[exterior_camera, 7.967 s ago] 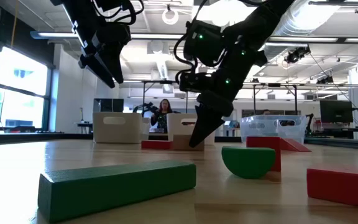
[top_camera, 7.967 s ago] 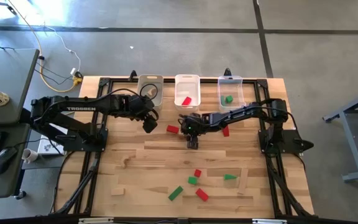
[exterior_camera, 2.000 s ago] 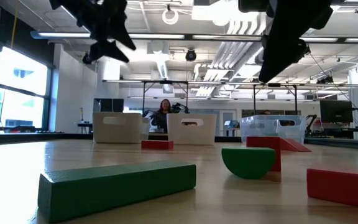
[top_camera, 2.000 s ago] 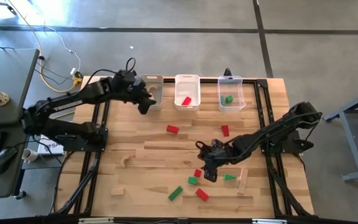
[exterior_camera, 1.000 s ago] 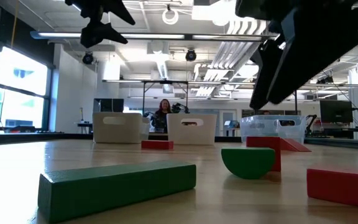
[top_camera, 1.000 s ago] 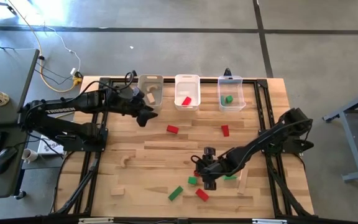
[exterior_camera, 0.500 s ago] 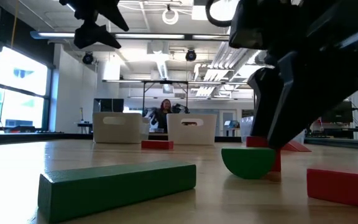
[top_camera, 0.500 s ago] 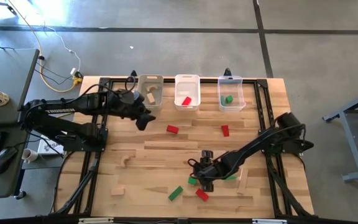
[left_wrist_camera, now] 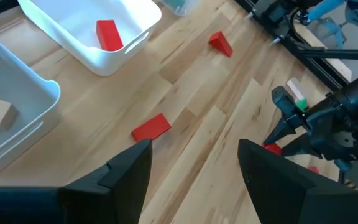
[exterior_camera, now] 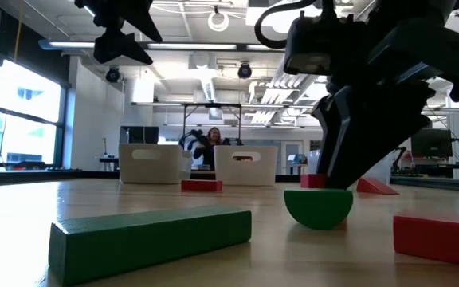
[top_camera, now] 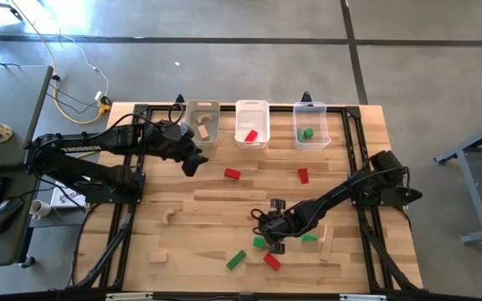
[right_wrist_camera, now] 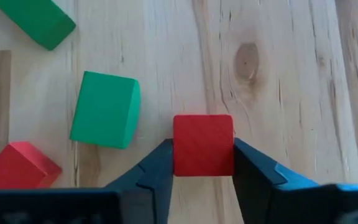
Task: Sort & place blocks by color
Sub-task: Put the red block into the white bin, then put the top left brown block into the gray bin
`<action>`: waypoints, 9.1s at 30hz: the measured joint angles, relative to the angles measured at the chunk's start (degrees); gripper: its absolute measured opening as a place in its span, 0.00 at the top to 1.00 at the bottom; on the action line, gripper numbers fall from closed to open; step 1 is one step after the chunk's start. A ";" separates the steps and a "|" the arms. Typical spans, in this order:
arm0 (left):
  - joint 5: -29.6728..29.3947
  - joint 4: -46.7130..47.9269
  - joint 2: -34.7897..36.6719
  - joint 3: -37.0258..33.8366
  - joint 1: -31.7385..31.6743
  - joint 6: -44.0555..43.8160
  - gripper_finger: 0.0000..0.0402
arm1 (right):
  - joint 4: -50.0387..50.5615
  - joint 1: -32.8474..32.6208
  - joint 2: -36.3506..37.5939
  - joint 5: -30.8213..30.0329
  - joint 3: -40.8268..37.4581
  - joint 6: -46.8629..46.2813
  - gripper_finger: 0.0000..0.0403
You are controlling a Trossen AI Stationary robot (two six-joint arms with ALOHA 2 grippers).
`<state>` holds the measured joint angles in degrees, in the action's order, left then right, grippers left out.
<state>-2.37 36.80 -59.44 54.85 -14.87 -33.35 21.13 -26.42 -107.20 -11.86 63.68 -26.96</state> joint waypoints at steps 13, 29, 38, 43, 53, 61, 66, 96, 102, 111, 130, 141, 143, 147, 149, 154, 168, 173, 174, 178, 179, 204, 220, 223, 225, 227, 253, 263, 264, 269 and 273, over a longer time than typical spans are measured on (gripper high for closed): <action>-0.98 5.79 0.00 0.00 0.00 0.64 0.44 | 0.86 3.27 2.36 1.04 -0.07 2.95 0.75; -4.65 6.75 -0.02 0.00 0.00 3.12 0.44 | 1.43 19.45 11.84 0.36 -0.07 10.07 0.75; -6.43 6.51 -0.02 0.00 0.00 3.67 0.44 | 0.43 30.26 15.74 0.38 -0.07 11.88 0.75; -10.39 6.36 -0.02 0.00 0.00 3.64 0.44 | -2.54 36.10 16.35 1.22 -0.06 14.49 0.75; -18.52 6.20 -0.02 0.00 -0.09 2.04 0.44 | -6.94 48.23 16.35 2.38 -0.04 20.44 0.75; -20.81 6.20 -0.02 0.00 -0.09 -1.47 0.44 | -10.67 54.18 15.21 6.48 0.02 20.57 0.75; -20.50 6.20 -0.02 0.00 -0.07 -3.52 0.44 | -12.46 55.18 12.53 8.53 0.02 20.57 0.75; -20.83 6.24 -0.02 0.00 -0.09 2.06 0.44 | -13.33 53.66 7.52 7.29 0.00 11.34 0.75; -20.45 6.24 -0.02 0.00 -0.09 2.06 0.44 | -15.75 53.86 7.52 5.39 0.00 8.95 0.73; -19.71 6.24 -0.02 0.00 -0.09 2.06 0.44 | -15.85 55.59 7.52 6.49 0.00 6.92 0.65; -19.67 6.26 -0.02 0.00 -0.09 4.23 0.44 | -15.31 55.76 8.41 10.77 0.00 3.89 0.50; -13.81 10.46 -0.02 0.00 0.00 3.72 0.44 | -4.02 52.42 19.76 10.57 0.00 -1.90 0.49; -12.50 11.92 -0.02 0.00 0.00 2.59 0.44 | -1.28 51.15 20.93 10.57 0.00 -3.86 0.49; -9.24 15.38 -0.02 0.00 0.06 -1.15 0.44 | 3.50 48.05 21.90 10.49 0.00 -6.85 0.49; -7.58 17.66 -0.02 0.00 0.58 -4.65 0.44 | 5.54 46.20 21.90 10.57 0.00 -8.08 0.49; -7.12 23.71 -0.02 0.00 4.22 -13.39 0.44 | 9.22 41.83 21.90 8.19 0.00 -10.43 0.49; -6.43 25.39 -0.02 -7.86 22.83 -39.44 0.44 | 9.92 38.71 21.92 5.04 0.00 -8.66 0.49; -6.43 24.46 -0.02 -9.85 29.71 -50.97 0.44 | 9.92 39.56 21.92 6.08 0.00 -5.95 0.49; -6.43 24.31 -0.02 -10.37 30.93 -52.85 0.44 | 9.94 39.69 21.92 6.52 0.00 -5.39 0.49; -5.55 23.05 -0.65 -11.97 35.21 -59.08 0.44 | 10.05 39.94 21.92 8.06 0.00 -3.62 0.49; -5.53 23.07 -1.00 -12.13 36.17 -59.82 0.44 | 10.13 39.94 21.92 8.13 0.00 -3.17 0.49; -0.12 15.63 -22.54 -13.90 43.04 -65.06 0.44 | 12.54 39.94 21.92 8.68 0.00 -1.05 0.49; 0.98 11.77 -27.90 -13.79 41.05 -53.05 0.85 | 11.89 39.94 21.94 8.66 0.00 -1.20 0.49; 0.52 11.32 -27.24 -13.84 40.17 -50.88 0.89 | 11.74 39.92 21.94 8.70 0.00 -1.43 0.49; -0.79 10.77 -26.51 -13.84 39.22 -49.54 0.89 | 11.66 39.87 21.94 8.92 0.00 -1.46 0.49; -1.55 10.79 -25.24 -13.88 38.27 -48.38 0.89 | 11.71 39.73 21.94 8.94 0.00 -1.52 0.49; -17.05 -5.56 -6.10 -13.85 4.29 -8.88 0.88 | 9.24 33.34 21.94 6.95 0.00 -7.57 0.49; -10.96 -20.52 -6.32 -13.84 -13.01 7.08 0.87 | 10.28 28.52 21.92 0.11 0.00 -13.62 0.49; -10.64 -21.48 -6.32 -13.84 -14.54 8.11 0.87 | 10.83 28.02 21.92 -1.10 0.00 -14.98 0.49; -10.29 -22.98 -6.32 -13.84 -21.51 12.43 0.87 | 16.68 26.32 21.92 -5.05 0.00 -23.11 0.49; -10.75 -23.30 -6.34 -13.84 -25.62 14.58 0.87 | 23.21 26.25 21.92 -5.79 0.00 -29.67 0.49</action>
<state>-13.12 13.50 -65.78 41.01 -40.49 -18.77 44.33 -0.16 -85.27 -17.65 63.68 -56.63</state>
